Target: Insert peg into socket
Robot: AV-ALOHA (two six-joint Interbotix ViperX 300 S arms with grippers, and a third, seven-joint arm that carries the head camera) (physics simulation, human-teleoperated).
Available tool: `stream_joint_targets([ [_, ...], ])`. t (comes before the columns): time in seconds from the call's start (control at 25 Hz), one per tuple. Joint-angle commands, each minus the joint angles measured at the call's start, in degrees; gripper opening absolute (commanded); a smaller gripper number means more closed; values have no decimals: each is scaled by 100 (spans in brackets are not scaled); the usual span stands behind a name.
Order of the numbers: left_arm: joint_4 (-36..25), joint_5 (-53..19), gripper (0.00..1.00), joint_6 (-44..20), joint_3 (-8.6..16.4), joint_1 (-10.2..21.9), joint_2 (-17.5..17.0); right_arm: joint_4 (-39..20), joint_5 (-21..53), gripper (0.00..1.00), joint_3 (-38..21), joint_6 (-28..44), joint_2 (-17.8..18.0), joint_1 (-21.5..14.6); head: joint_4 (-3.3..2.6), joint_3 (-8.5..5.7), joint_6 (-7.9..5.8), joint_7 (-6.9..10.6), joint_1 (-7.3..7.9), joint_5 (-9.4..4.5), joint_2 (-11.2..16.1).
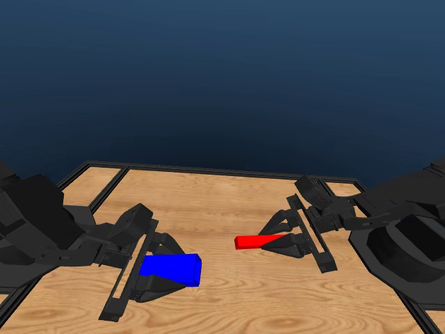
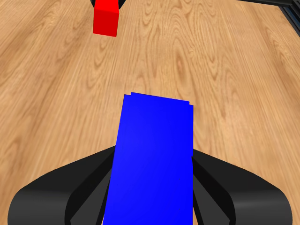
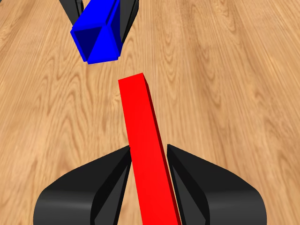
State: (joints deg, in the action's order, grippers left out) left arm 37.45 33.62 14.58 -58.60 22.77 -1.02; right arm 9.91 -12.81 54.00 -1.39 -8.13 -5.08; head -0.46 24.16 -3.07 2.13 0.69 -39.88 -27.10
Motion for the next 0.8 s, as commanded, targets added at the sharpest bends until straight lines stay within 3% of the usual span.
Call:
stream_joint_targets([
  [0.04,36,105,0,159,17,-140,-145,-110,365,0,-549,35,214,-272,31,-18,28,-9,142,-158,-92],
  [0.16,44,254,0,276,130,66,-211,-149,453,0,-830,67,405,-354,44,-4,36,8,192,-198,-92],
  [0.2,76,190,0,358,-26,54,-92,-134,442,0,-939,52,464,-390,48,1,38,18,207,-212,-92],
  [0.28,79,322,0,399,186,12,-276,-201,511,0,-1100,110,562,-409,50,8,36,38,223,-225,-91],
  [0.32,86,252,0,449,110,-9,-209,-221,535,0,-1106,132,626,-412,51,9,37,42,227,-229,-91],
  [0.36,-59,102,0,341,257,-40,-312,-239,547,0,-1212,105,665,-418,52,10,37,46,232,-235,-91],
  [0.44,70,293,0,471,121,64,-80,-357,613,0,-1385,188,773,-399,55,10,45,67,240,-242,-88],
  [0.48,117,329,0,514,235,49,-135,-340,623,0,-1409,165,838,-403,56,10,45,70,244,-247,-87],
  [0.68,91,195,0,528,269,57,35,-457,714,0,-1884,138,1133,-386,75,16,64,47,303,-266,-76],
  [0.72,0,137,0,421,409,-19,-74,-489,716,0,-1971,172,1194,-379,80,16,67,44,317,-256,-74],
  [0.76,95,355,0,376,438,65,34,-520,717,0,-2039,172,1211,-352,83,13,65,41,332,-246,-72],
  [0.8,27,197,0,432,341,59,78,-555,817,0,-2193,189,1318,-381,89,13,69,36,352,-247,-74],
])
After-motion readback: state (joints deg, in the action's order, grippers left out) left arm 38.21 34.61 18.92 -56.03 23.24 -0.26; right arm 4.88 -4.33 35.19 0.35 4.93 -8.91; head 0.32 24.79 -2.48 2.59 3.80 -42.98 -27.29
